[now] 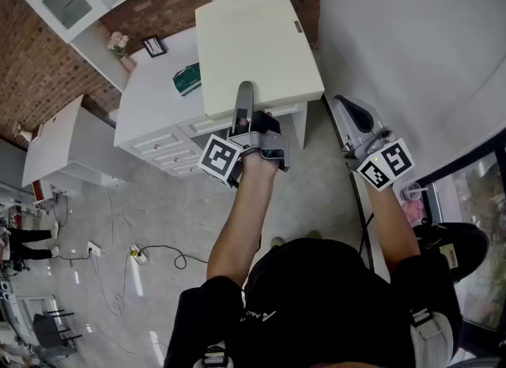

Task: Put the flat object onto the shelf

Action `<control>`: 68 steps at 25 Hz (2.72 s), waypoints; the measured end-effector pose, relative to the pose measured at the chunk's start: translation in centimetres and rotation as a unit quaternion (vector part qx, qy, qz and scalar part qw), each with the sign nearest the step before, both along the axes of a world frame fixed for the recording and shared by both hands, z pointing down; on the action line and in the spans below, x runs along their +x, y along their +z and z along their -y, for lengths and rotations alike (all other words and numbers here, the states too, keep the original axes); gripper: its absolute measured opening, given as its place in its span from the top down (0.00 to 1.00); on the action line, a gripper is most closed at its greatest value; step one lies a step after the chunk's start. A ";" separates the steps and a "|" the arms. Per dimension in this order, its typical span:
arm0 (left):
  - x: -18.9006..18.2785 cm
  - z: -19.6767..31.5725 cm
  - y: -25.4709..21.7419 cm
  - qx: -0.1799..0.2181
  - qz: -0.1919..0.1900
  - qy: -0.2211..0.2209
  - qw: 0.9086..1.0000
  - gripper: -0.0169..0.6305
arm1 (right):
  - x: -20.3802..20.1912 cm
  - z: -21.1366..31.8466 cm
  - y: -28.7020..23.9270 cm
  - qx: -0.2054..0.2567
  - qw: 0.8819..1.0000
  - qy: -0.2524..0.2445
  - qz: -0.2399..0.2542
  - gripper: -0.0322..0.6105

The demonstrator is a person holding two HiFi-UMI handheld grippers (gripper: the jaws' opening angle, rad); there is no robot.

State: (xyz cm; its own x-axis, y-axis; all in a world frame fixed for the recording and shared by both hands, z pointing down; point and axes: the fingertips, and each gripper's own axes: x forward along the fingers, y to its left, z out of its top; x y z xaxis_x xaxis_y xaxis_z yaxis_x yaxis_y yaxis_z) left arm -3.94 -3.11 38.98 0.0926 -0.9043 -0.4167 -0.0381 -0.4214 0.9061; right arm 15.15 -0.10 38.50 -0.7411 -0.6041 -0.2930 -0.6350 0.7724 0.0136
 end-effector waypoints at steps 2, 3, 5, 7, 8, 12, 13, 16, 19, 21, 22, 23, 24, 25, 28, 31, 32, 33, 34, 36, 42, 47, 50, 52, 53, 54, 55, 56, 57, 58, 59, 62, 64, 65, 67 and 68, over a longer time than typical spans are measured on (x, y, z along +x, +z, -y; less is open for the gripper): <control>-0.1 0.1 0.9 -0.005 -0.002 0.002 1.000 0.55 | 0.0 -0.1 0.2 -0.003 1.000 0.002 -0.001 0.95; -0.1 0.1 1.3 -0.009 -0.004 0.003 1.000 0.55 | 0.1 -0.2 0.3 -0.004 1.000 0.004 -0.001 0.95; -0.1 0.2 1.8 -0.018 -0.007 0.006 1.000 0.55 | 0.1 -0.3 0.4 -0.006 1.000 0.006 -0.003 0.95; -0.2 0.3 1.9 -0.020 -0.006 0.006 1.000 0.55 | 0.0 -0.4 0.3 -0.005 1.000 0.004 -0.003 0.95; -0.2 0.3 2.0 -0.021 -0.008 0.006 1.000 0.55 | -0.1 -0.5 0.2 -0.005 1.000 -0.001 0.000 0.95; -0.1 0.3 1.8 -0.016 -0.011 0.007 1.000 0.55 | -0.2 -0.9 0.1 -0.003 1.000 -0.016 0.007 0.95; 0.0 0.2 1.6 -0.014 -0.014 0.008 1.000 0.55 | -0.2 -0.9 0.2 -0.003 1.000 -0.015 0.005 0.95; 0.0 0.3 1.7 -0.015 -0.015 0.010 1.000 0.55 | 0.1 -0.9 0.2 -0.002 1.000 -0.009 0.005 0.95; 0.1 0.3 1.8 -0.019 -0.020 0.014 1.000 0.55 | 0.3 -0.9 0.2 -0.002 1.000 -0.006 0.006 0.95; 0.1 0.3 1.6 -0.015 -0.014 0.014 1.000 0.55 | 0.5 -1.0 0.2 0.000 1.000 -0.005 0.006 0.95; 0.1 0.3 1.3 -0.012 -0.012 0.015 1.000 0.55 | 0.5 -1.1 0.2 0.002 1.000 -0.004 0.005 0.95; 0.0 0.4 0.8 -0.008 -0.012 0.015 1.000 0.55 | 0.5 -1.0 0.0 0.005 1.000 -0.004 0.003 0.95; -0.2 0.5 0.3 -0.004 -0.014 0.015 1.000 0.55 | 0.3 -0.9 -0.2 0.007 1.000 -0.004 0.001 0.95; -0.5 0.7 -0.4 0.000 -0.018 0.016 1.000 0.55 | 0.0 -0.7 -0.5 0.009 1.000 -0.004 -0.001 0.95; -1.7 1.5 -2.5 0.012 -0.020 0.014 1.000 0.55 | -1.1 0.1 -2.0 0.017 1.000 -0.004 -0.002 0.95; -2.6 2.0 -4.7 0.033 -0.017 0.012 0.999 0.55 | -2.1 0.7 -3.6 0.027 1.000 -0.003 0.000 0.95; -3.0 2.3 -5.0 0.033 -0.016 0.012 0.999 0.55 | -2.5 0.9 -4.0 0.029 1.000 -0.002 0.000 0.95; -3.3 2.5 -5.2 0.032 -0.014 0.012 0.999 0.55 | -2.9 1.0 -4.3 0.031 1.000 0.000 0.000 0.95; -3.7 2.7 -5.4 0.032 -0.013 0.015 0.999 0.55 | -3.3 1.0 -4.5 0.033 0.999 0.003 -0.001 0.95; -4.4 3.1 -5.6 0.031 -0.012 0.022 0.999 0.54 | -4.1 1.1 -4.7 0.035 0.999 0.009 -0.003 0.95; -6.7 5.0 -6.6 0.033 -0.007 0.039 0.999 0.55 | -6.3 1.7 -5.1 0.044 0.999 0.031 -0.009 0.95; -8.0 7.8 -8.9 0.046 -0.001 0.048 0.998 0.55 | -7.4 3.6 -6.5 0.055 0.997 0.043 -0.017 0.95; -8.1 9.3 -10.1 0.055 0.004 0.052 0.997 0.54 | -7.3 5.0 -7.3 0.067 0.996 0.048 -0.019 0.95; -8.0 10.1 -10.6 0.064 0.005 0.054 0.996 0.54 | -7.1 6.0 -7.4 0.078 0.996 0.048 -0.019 0.95; -8.1 10.8 -10.8 0.069 0.004 0.053 0.996 0.54 | -7.1 6.7 -7.4 0.084 0.995 0.046 -0.019 0.95; -8.3 11.6 -11.1 0.074 0.002 0.052 0.996 0.54 | -7.1 7.6 -7.4 0.090 0.995 0.045 -0.020 0.95; -8.4 12.5 -11.4 0.078 0.001 0.050 0.996 0.54 | -7.2 8.7 -7.5 0.094 0.994 0.042 -0.022 0.95; -8.7 13.6 -11.9 0.083 0.001 0.048 0.995 0.54 | -7.2 10.0 -7.7 0.098 0.994 0.040 -0.022 0.95; -8.9 14.8 -12.7 0.088 0.001 0.044 0.995 0.54 | -7.3 11.4 -8.2 0.101 0.994 0.037 -0.023 0.95; -9.1 16.2 -13.8 0.092 0.001 0.042 0.995 0.54 | -7.3 12.9 -8.9 0.103 0.994 0.034 -0.024 0.95; -9.2 17.5 -14.9 0.096 0.001 0.039 0.995 0.54 | -7.3 14.5 -9.7 0.106 0.994 0.032 -0.024 0.95; -9.2 21.5 -17.7 0.113 0.002 0.036 0.993 0.54 | -7.1 18.8 -11.3 0.117 0.993 0.023 -0.024 0.95; -8.8 23.9 -19.3 0.126 0.007 0.035 0.991 0.54 | -6.9 21.4 -11.7 0.124 0.992 0.017 -0.025 0.95; -8.5 25.0 -20.1 0.132 0.010 0.034 0.991 0.54 | -6.7 22.6 -11.8 0.126 0.992 0.015 -0.026 0.95; -8.0 27.0 -21.7 0.142 0.013 0.032 0.989 0.54 | -6.1 24.9 -11.9 0.128 0.991 0.011 -0.028 0.95; -7.8 28.0 -22.5 0.147 0.014 0.031 0.989 0.54 | -5.9 26.0 -12.1 0.130 0.991 0.010 -0.029 0.95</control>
